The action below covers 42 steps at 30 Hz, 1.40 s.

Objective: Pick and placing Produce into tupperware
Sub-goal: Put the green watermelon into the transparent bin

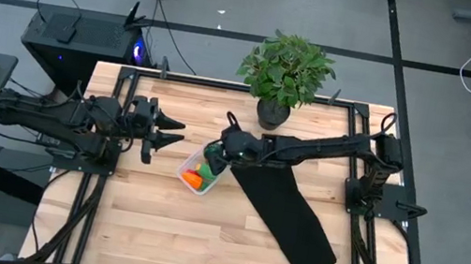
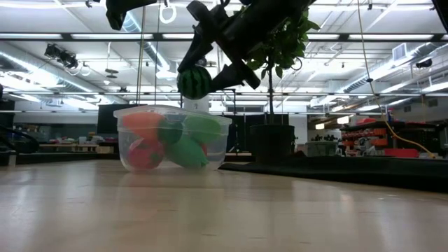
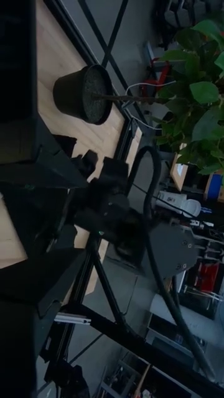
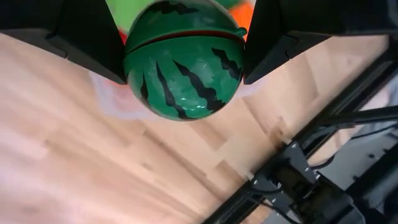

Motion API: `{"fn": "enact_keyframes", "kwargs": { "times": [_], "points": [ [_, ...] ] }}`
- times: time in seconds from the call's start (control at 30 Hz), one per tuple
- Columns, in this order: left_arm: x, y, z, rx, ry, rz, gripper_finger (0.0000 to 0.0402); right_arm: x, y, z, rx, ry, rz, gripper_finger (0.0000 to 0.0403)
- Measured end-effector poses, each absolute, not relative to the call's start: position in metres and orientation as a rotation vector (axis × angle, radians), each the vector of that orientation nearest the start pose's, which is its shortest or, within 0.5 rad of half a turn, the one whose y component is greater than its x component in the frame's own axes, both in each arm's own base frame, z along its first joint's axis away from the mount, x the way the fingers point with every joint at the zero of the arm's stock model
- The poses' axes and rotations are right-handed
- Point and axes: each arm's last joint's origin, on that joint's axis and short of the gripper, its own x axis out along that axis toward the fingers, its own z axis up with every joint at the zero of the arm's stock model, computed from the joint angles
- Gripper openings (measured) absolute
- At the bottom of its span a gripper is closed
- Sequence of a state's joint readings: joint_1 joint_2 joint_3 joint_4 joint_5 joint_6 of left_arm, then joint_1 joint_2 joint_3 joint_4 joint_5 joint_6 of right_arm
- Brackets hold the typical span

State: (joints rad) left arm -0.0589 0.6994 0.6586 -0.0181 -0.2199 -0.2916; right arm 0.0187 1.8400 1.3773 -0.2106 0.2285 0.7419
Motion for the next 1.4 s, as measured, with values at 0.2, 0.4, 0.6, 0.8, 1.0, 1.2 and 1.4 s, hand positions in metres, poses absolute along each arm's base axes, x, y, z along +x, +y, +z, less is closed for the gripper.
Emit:
{"fn": "enact_keyframes", "kwargs": {
  "times": [0.2, 0.4, 0.6, 0.8, 1.0, 1.2, 1.4],
  "points": [
    [0.161, -0.003, 0.318, -0.283, 0.034, 0.168, 0.0175, 0.412, -0.006, 0.245, 0.480, 0.542, -0.451, 0.0291],
    [0.161, -0.003, 0.318, -0.283, 0.035, 0.168, 0.0173, 0.418, -0.005, 0.240, 0.394, 0.534, -0.425, 0.0291],
    [0.161, -0.003, 0.318, -0.283, 0.033, 0.168, 0.0175, 0.428, -0.004, 0.216, 0.416, 0.559, -0.436, 0.0291],
    [0.161, -0.003, 0.318, -0.287, 0.036, 0.168, 0.0173, 0.430, -0.004, 0.210, 0.429, 0.573, -0.435, 0.0291],
    [0.161, -0.003, 0.318, -0.285, 0.036, 0.168, 0.0175, 0.429, -0.003, 0.209, 0.451, 0.594, -0.398, 0.0300],
    [0.161, -0.003, 0.318, -0.285, 0.036, 0.168, 0.0173, 0.429, -0.002, 0.207, 0.457, 0.621, -0.376, 0.0320],
    [0.161, -0.003, 0.318, -0.284, 0.036, 0.168, 0.0176, 0.429, -0.001, 0.207, 0.470, 0.632, -0.346, 0.0336]
  ]
}}
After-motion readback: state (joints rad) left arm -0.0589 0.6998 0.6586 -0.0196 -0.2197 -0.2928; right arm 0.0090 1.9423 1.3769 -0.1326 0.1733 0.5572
